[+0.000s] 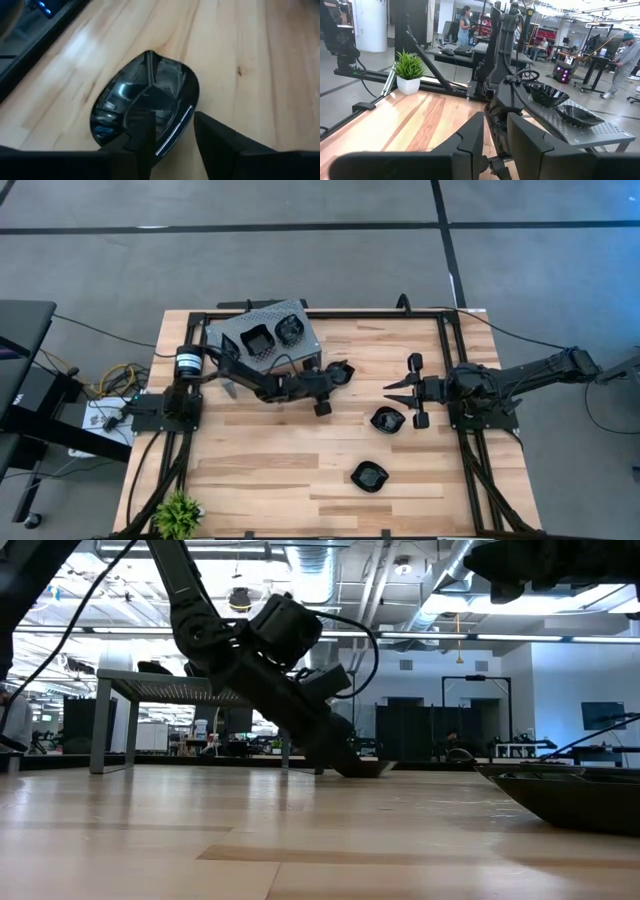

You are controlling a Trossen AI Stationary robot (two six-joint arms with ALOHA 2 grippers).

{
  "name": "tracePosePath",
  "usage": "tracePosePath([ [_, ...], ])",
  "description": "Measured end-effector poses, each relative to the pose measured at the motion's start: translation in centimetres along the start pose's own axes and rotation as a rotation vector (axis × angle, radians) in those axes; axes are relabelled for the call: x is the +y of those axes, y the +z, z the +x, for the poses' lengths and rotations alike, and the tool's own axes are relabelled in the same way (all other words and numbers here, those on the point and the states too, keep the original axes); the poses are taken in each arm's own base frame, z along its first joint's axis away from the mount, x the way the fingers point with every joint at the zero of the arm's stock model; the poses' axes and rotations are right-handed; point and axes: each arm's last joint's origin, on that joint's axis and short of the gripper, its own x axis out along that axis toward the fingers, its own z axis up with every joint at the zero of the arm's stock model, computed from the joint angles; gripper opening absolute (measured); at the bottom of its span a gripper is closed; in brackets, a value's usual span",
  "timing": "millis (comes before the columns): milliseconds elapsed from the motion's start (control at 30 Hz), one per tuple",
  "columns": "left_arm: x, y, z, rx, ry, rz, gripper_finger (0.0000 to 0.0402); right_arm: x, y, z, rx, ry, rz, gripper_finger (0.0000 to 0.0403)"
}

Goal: Pick & Place Mini shaped plates
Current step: Stack the black leaf plate on top of the black leaf plate on the shelf

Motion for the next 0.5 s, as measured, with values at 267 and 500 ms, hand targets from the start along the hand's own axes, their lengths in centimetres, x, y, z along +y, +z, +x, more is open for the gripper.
tracePosePath([
  [267, 1.06, -0.15, 0.35, -0.005, -0.069, -0.03, 0.0044, 0.01, -0.02, 0.0, 0.002, 0.001, 0.002, 0.0082],
  [500, 0.64, -0.09, 0.23, -0.007, -0.086, -0.027, 0.0006, 0.01, -0.02, 0.0, 0.002, 0.001, 0.002, 0.0082],
])
